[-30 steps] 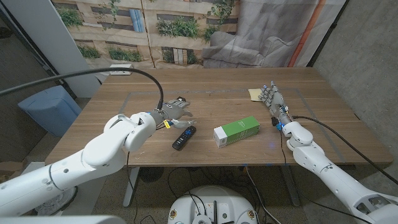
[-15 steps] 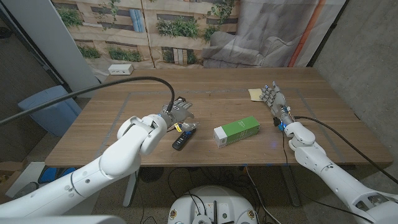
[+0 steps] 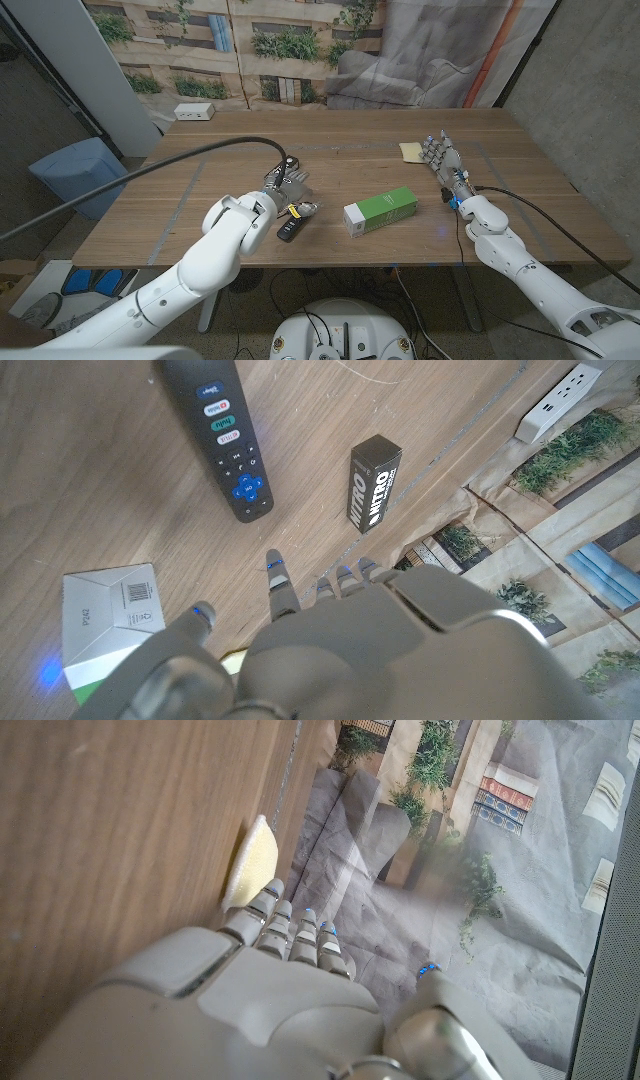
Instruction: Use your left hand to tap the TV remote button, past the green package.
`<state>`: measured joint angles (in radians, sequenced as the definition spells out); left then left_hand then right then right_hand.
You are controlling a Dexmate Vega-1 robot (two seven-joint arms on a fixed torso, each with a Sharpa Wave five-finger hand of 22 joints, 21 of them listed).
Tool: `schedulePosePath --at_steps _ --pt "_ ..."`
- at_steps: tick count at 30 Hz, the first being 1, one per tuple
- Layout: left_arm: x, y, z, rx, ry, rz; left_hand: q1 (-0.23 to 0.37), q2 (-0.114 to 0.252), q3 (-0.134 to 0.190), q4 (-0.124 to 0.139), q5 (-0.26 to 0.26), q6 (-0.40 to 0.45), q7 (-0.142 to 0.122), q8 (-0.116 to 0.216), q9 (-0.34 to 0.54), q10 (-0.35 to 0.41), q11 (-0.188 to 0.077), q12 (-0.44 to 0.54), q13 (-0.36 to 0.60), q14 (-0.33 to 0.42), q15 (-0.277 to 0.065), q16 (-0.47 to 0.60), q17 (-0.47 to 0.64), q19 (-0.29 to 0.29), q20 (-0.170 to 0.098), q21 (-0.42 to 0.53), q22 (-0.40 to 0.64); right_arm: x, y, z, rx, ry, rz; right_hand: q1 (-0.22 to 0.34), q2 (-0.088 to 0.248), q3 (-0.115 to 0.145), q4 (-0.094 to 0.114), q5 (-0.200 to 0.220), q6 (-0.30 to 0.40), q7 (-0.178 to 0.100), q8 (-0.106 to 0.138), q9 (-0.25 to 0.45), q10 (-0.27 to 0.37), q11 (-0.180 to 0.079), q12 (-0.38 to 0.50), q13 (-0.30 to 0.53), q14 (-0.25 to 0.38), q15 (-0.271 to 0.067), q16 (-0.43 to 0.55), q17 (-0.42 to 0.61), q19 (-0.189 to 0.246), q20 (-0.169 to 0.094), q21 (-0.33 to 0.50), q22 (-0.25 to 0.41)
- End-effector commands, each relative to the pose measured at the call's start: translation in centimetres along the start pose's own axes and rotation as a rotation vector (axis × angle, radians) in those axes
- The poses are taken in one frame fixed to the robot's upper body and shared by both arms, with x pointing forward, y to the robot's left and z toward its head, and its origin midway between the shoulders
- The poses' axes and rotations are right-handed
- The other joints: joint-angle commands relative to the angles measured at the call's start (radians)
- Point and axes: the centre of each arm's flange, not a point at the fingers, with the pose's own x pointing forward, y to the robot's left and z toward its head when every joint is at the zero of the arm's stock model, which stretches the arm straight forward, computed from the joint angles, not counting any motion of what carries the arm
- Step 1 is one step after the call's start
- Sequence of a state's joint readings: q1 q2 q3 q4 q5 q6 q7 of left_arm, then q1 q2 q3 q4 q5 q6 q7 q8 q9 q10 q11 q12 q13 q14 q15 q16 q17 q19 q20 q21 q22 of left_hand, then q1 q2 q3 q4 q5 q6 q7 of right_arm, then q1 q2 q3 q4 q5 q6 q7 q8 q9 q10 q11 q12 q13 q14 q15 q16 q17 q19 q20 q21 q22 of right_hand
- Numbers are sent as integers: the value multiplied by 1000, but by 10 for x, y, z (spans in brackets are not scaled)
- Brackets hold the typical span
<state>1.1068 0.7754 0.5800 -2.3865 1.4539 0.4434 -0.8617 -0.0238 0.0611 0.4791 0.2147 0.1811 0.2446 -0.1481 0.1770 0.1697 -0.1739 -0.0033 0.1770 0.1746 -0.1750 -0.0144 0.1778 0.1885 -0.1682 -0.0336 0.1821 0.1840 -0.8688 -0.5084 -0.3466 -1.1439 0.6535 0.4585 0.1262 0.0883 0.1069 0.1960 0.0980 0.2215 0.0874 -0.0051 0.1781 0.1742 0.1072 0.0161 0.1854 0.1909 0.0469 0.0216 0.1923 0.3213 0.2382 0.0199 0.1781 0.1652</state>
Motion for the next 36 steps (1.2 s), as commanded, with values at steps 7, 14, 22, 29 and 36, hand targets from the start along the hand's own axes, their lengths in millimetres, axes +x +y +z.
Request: schedulePosePath --at_steps 7,14,22,29,36 --pt "10 -19 0 -27 25 -36 -9 135 -9 -2 8 -9 5 -2 4 -111 9 6 2 -170 12 5 2 -129 -69 7 3 1 -1 -2 10 -10 -2 3 3 5 3 7 5 -3 10 2 1 0 8 1 -3 1 7 -2 -3 -1 7 2" --pt "14 -20 0 -33 23 -38 -9 136 -13 -2 8 -18 6 -5 4 -114 8 6 2 -173 17 5 2 -130 -70 9 3 2 -3 -3 11 -9 -9 2 5 7 3 7 6 -3 10 2 2 -1 8 1 -4 0 7 -4 -3 -3 7 2" --pt "19 -22 4 -44 9 -52 -9 136 -16 -2 9 -19 6 -4 4 -116 10 7 2 -175 18 6 2 -132 -70 10 3 2 -6 -3 7 -4 -6 2 6 8 2 8 6 -3 10 2 1 -1 8 1 -4 0 7 -7 -3 -4 7 2" --pt "24 -25 8 -48 -14 -70 -8 136 -18 -3 9 -22 6 -4 4 -117 10 8 2 -178 18 6 2 -133 -69 11 2 0 -9 -2 3 -7 -10 2 6 10 2 8 7 -2 10 2 1 -2 8 1 -3 0 8 -9 -3 -5 8 2" --pt "26 -29 9 -52 -17 -83 -8 137 -21 -3 9 -24 6 -4 4 -119 9 9 2 -179 18 7 2 -134 -69 12 2 -3 -11 -1 3 -9 -20 1 6 10 2 9 7 -3 10 2 1 -2 8 1 -3 0 8 -10 -3 -5 8 2"
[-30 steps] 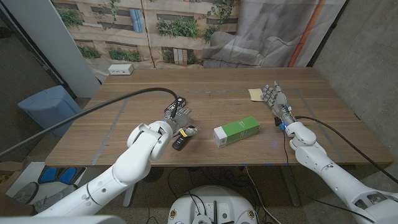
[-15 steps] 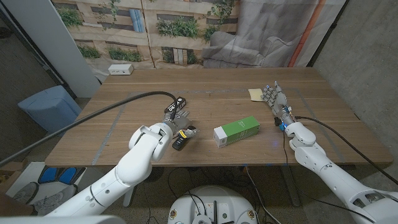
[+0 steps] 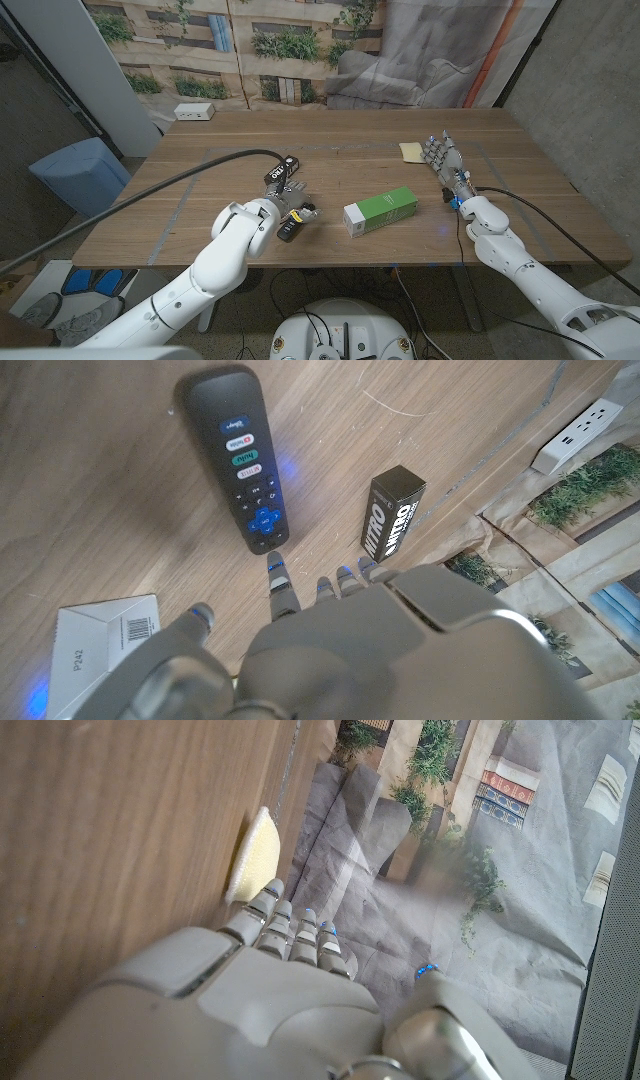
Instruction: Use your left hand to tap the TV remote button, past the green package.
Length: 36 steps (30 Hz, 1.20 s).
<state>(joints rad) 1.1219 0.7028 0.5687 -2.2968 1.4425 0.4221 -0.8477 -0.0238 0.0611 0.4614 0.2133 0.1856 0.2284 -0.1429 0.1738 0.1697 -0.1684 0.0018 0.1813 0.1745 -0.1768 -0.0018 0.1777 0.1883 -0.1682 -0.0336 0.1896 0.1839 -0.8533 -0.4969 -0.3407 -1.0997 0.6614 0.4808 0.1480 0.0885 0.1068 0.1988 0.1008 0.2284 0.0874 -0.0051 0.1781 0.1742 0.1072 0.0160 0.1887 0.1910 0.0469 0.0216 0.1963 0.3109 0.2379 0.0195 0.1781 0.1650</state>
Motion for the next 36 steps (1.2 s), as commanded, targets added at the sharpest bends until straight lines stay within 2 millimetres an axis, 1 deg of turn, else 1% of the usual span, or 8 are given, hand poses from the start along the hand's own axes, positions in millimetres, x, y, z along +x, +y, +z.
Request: schedulePosePath --at_steps 1,19,36 --pt "7 -6 3 -1 -14 -27 -8 137 -4 -1 5 -8 1 0 4 -124 5 5 2 -176 6 7 2 -134 -68 5 2 -4 -4 1 -2 0 -11 1 6 8 -1 2 8 -2 10 2 1 -1 5 1 -3 0 4 0 -3 -4 8 2" --pt "9 -9 0 -25 -7 -41 -7 137 -9 -2 6 -11 0 1 4 -127 5 6 2 -178 6 8 2 -134 -70 7 2 -5 -4 0 0 0 -14 -2 6 11 -1 3 8 -3 10 2 1 -2 5 0 -3 0 4 -6 -3 -4 8 2" --pt "14 -13 -7 -53 -11 -44 -6 138 -12 -3 7 -14 -3 1 4 -126 3 8 2 -175 6 11 1 -132 -70 10 2 -4 -3 -1 2 2 -21 -4 6 13 -1 3 9 -4 10 2 1 -2 5 0 -3 2 5 -10 -3 -3 8 2"
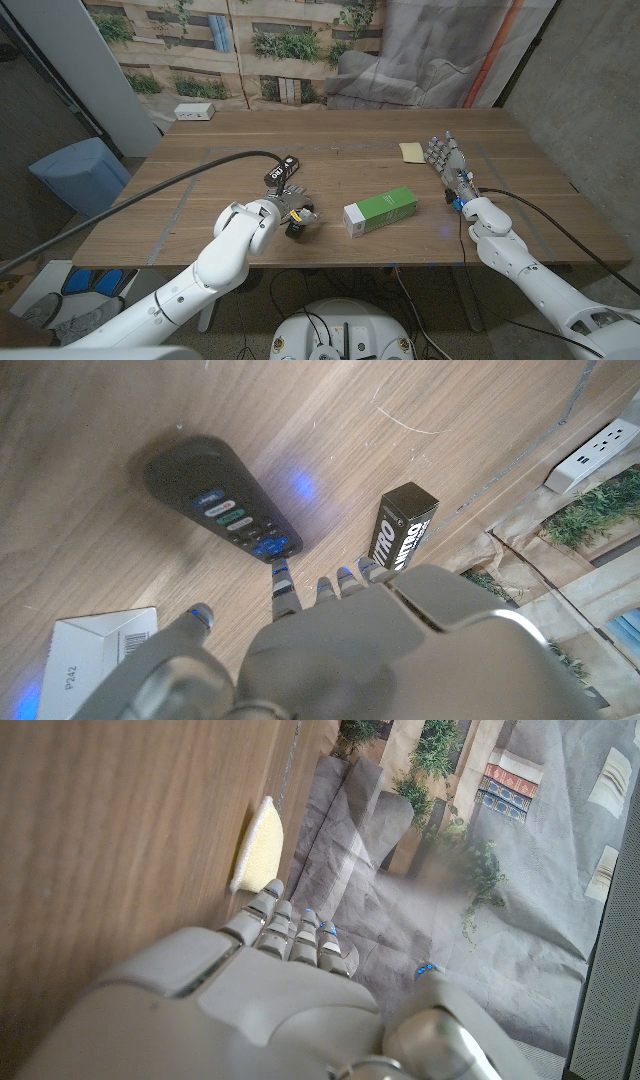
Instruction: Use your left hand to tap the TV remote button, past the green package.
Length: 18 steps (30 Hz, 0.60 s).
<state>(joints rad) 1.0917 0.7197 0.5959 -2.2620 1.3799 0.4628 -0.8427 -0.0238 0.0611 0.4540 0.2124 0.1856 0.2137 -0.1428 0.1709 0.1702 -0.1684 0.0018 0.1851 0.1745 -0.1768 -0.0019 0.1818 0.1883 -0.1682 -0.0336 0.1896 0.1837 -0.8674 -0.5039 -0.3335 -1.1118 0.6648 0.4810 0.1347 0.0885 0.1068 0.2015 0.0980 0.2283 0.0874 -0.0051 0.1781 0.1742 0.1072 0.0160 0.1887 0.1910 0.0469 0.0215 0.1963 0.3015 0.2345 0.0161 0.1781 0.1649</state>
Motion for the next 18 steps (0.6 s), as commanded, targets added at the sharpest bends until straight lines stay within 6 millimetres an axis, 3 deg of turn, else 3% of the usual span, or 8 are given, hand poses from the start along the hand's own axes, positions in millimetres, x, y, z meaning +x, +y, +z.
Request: schedulePosePath --at_steps 1,18 --pt "3 -2 -5 -17 -3 0 -6 138 -5 -2 7 1 -3 5 4 -126 3 4 2 -175 5 7 1 -133 -70 10 2 1 1 -1 2 1 -6 -4 6 10 2 4 8 -4 9 2 1 -2 5 0 -3 2 5 -1 1 0 8 2" --pt "7 -7 -8 -37 -12 -3 -6 137 -10 -3 8 -2 -5 5 4 -126 0 6 2 -174 4 8 1 -131 -71 13 1 0 1 1 -5 1 -12 -8 5 13 2 4 9 -3 9 2 1 -2 5 0 -4 1 6 -6 1 0 8 2"
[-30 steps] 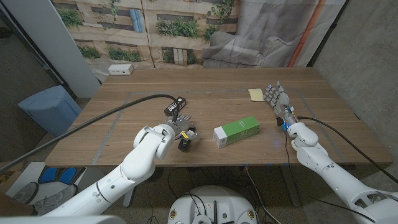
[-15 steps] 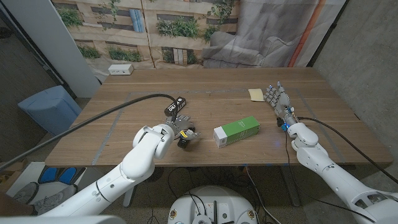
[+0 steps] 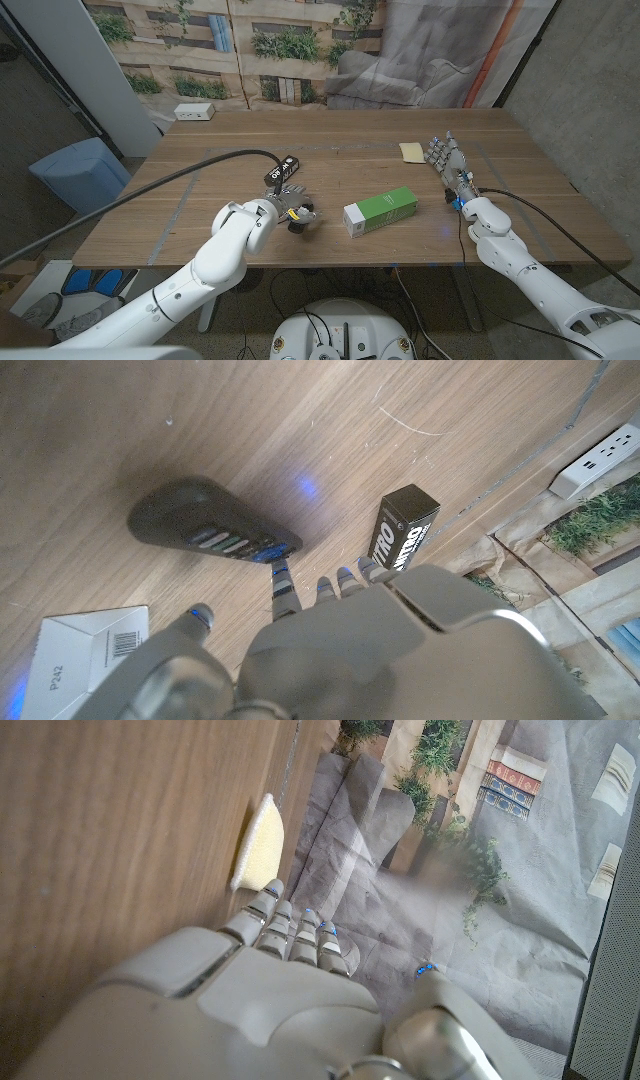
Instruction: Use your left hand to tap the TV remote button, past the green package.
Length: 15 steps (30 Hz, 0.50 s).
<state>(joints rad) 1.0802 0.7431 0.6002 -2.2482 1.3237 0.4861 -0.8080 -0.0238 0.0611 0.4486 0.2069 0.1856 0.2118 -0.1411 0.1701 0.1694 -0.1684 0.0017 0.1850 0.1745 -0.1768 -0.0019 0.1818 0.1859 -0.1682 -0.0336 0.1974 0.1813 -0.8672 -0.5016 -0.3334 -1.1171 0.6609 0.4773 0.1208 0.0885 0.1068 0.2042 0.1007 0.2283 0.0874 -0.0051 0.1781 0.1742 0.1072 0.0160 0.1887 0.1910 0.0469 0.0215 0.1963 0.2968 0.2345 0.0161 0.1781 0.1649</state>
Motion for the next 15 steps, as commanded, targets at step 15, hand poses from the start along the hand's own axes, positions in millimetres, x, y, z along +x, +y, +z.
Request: schedulePosePath --at_steps 15 --pt "-3 -4 -4 -4 -13 13 -5 137 -7 2 8 -1 -7 6 5 -125 1 7 2 -173 3 9 3 -129 -73 6 3 -1 3 4 -6 -4 -5 -10 5 12 -1 5 10 -3 10 2 1 -1 5 0 -3 1 6 -4 1 0 8 2"
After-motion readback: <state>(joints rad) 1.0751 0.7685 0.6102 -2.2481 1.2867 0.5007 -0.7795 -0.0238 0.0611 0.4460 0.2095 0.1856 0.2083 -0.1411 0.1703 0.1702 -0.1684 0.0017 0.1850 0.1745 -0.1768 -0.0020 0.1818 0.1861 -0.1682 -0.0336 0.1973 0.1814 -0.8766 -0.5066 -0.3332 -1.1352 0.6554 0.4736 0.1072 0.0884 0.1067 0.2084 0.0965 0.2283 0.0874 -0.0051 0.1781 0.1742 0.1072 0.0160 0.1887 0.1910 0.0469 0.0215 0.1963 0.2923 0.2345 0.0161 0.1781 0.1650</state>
